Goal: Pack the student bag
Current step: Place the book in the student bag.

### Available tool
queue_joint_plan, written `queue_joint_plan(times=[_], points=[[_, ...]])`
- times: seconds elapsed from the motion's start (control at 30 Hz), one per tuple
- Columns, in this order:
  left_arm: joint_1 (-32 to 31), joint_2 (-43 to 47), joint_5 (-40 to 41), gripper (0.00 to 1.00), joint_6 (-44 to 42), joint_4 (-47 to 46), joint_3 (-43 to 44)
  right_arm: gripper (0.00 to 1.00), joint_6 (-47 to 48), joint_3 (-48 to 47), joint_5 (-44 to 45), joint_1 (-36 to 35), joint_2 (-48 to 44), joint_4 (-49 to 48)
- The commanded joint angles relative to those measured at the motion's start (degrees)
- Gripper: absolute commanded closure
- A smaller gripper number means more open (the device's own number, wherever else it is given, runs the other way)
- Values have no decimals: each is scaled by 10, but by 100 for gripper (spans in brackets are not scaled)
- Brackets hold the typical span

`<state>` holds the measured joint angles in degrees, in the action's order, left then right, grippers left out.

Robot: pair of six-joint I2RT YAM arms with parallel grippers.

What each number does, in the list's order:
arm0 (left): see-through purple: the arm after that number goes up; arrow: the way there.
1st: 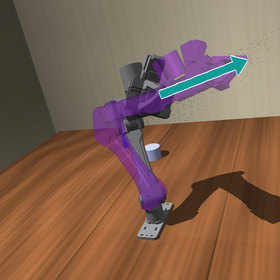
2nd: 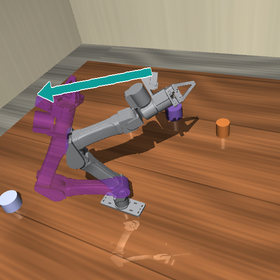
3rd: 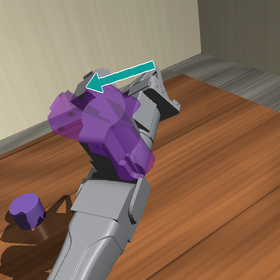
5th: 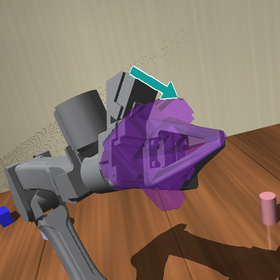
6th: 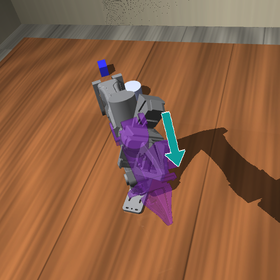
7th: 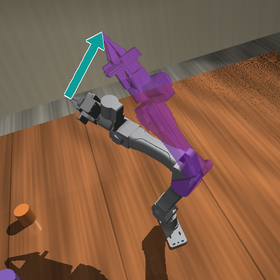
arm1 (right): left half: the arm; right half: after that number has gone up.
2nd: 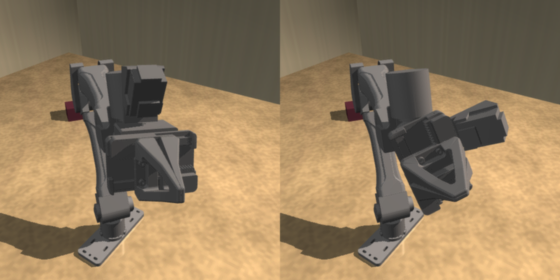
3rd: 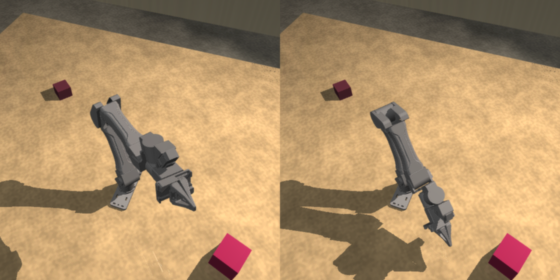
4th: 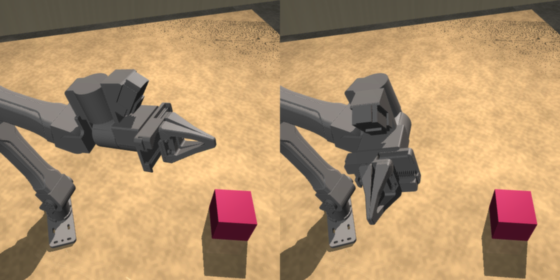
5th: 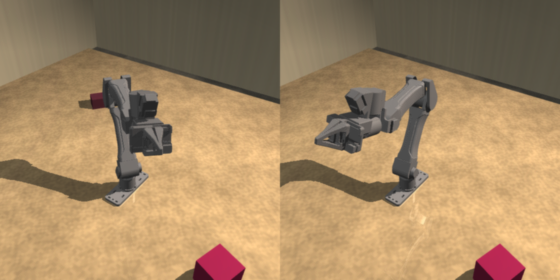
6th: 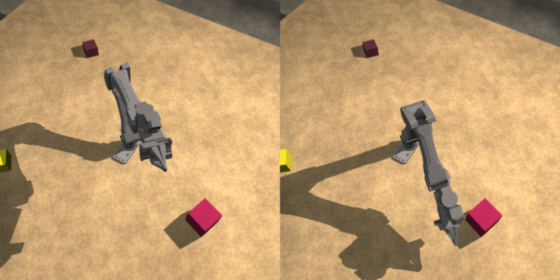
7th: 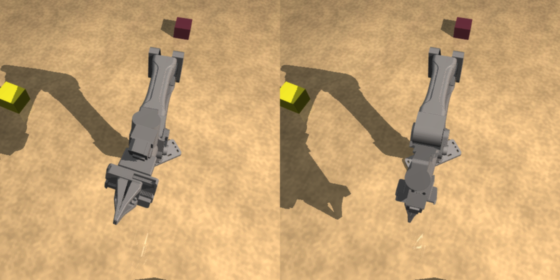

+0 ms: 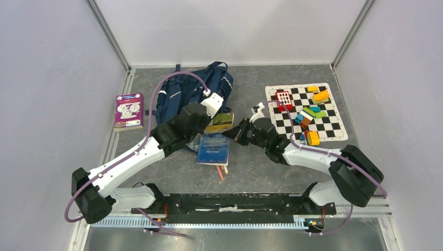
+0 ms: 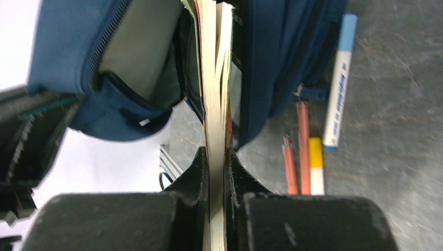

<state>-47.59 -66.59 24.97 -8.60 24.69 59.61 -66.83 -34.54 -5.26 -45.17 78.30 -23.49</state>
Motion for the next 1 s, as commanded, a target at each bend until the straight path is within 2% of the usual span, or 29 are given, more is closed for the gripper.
queue_joint_plan(times=[0.0, 0.2, 0.37, 0.47, 0.7, 0.9, 0.97], points=[[-3, 25, -24, 98, 13, -95, 12, 100, -58, -78, 66, -3, 35, -138], [-3, 34, -28, 98, 27, -106, 5, 100, -61, -146, 143, -3, 120, -159], [-3, 44, -37, 98, 34, -109, 3, 100, 15, -219, 213, -5, 191, -152], [-3, 51, -39, 98, 36, -114, -1, 100, 39, -230, 255, -8, 217, -171], [-3, 50, -76, 98, 52, -117, -2, 100, 108, -289, 301, -16, 279, -168], [-2, 50, -86, 98, 57, -117, -1, 100, 111, -315, 325, -25, 333, -185], [-2, 49, -87, 98, 58, -117, -1, 97, 114, -328, 329, -27, 350, -186]])
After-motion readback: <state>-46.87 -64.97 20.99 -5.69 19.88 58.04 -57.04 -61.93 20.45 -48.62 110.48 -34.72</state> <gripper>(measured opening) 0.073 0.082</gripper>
